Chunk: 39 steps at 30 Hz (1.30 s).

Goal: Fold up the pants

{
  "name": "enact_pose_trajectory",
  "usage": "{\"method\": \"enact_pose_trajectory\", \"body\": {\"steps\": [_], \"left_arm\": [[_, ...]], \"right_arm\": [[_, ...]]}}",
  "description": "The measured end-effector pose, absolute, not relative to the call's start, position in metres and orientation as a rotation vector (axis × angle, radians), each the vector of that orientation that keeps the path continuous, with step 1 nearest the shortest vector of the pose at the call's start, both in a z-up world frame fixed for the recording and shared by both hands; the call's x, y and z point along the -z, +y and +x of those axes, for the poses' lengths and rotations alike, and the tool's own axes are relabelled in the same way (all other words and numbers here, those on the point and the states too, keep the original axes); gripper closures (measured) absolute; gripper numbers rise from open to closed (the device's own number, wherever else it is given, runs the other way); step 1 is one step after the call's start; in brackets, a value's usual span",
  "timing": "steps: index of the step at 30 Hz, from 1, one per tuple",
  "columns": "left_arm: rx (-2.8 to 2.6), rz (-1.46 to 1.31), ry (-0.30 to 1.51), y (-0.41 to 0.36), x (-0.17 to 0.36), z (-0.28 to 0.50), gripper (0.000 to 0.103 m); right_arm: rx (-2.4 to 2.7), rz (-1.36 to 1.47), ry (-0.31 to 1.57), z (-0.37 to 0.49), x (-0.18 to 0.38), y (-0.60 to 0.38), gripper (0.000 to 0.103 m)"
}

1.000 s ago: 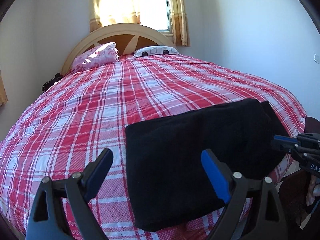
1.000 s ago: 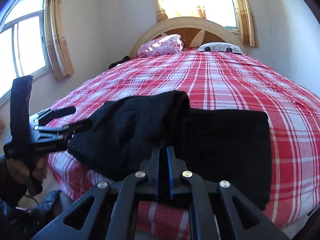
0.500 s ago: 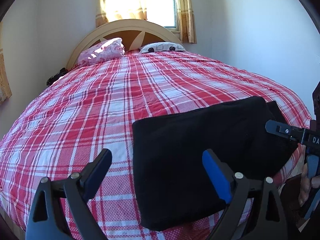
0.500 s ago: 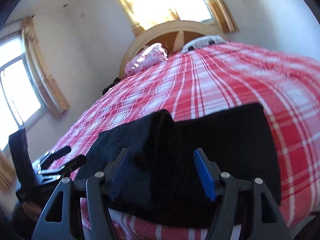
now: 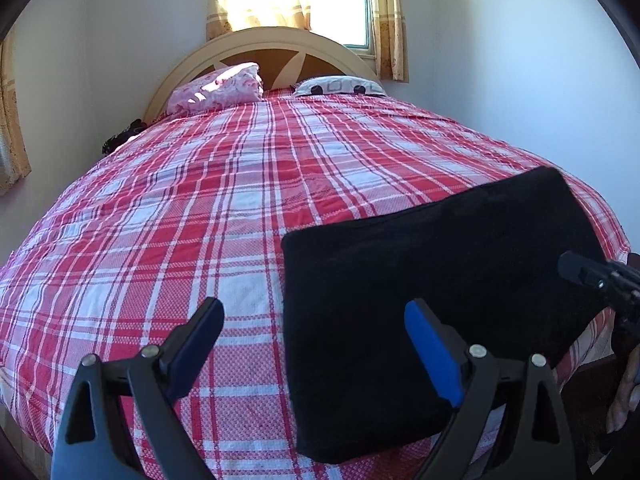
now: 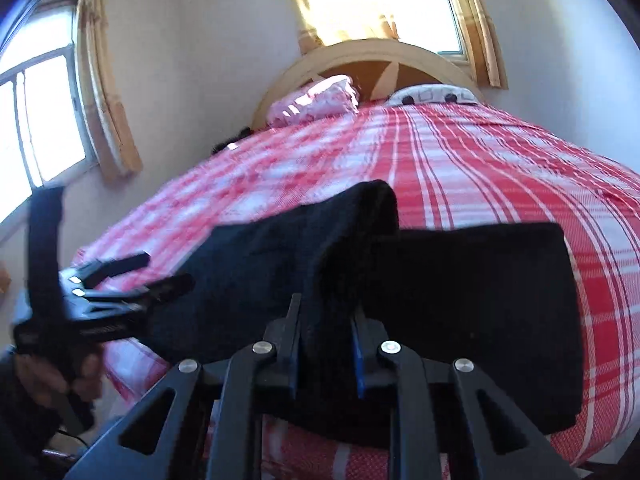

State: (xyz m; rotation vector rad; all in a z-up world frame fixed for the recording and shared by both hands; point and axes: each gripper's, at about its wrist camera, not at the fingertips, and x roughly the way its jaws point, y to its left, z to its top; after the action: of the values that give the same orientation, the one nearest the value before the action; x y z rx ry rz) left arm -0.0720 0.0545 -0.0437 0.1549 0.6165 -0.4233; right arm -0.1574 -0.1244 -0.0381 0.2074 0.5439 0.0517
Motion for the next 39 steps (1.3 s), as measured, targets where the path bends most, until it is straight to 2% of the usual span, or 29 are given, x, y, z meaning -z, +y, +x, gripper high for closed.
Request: {"method": "enact_pose_trajectory", "body": {"steps": [6, 11, 14, 24, 34, 39], "left_arm": [[0.422, 0.138, 0.567, 0.052, 0.029, -0.075, 0.007], [0.436, 0.175, 0.589, 0.037, 0.037, -0.077, 0.007], [0.439, 0.185, 0.608, 0.03, 0.042, -0.077, 0.007], [0.406, 0.265, 0.671, 0.001, 0.053, -0.068, 0.007], [0.392, 0.269, 0.736, -0.009, 0.062, -0.063, 0.007], [0.38, 0.267, 0.749, -0.011, 0.065, -0.062, 0.006]], "right_arm": [[-0.004, 0.157, 0.462, -0.187, -0.001, -0.15, 0.083], [0.108, 0.231, 0.56, -0.192, 0.034, -0.194, 0.082], [0.161, 0.229, 0.579, -0.189, 0.064, -0.2, 0.074], [0.189, 0.275, 0.547, -0.19, 0.065, -0.204, 0.071], [0.238, 0.252, 0.603, -0.191, 0.052, -0.199, 0.065], [0.304, 0.147, 0.461, -0.203, 0.022, -0.185, 0.064]]}}
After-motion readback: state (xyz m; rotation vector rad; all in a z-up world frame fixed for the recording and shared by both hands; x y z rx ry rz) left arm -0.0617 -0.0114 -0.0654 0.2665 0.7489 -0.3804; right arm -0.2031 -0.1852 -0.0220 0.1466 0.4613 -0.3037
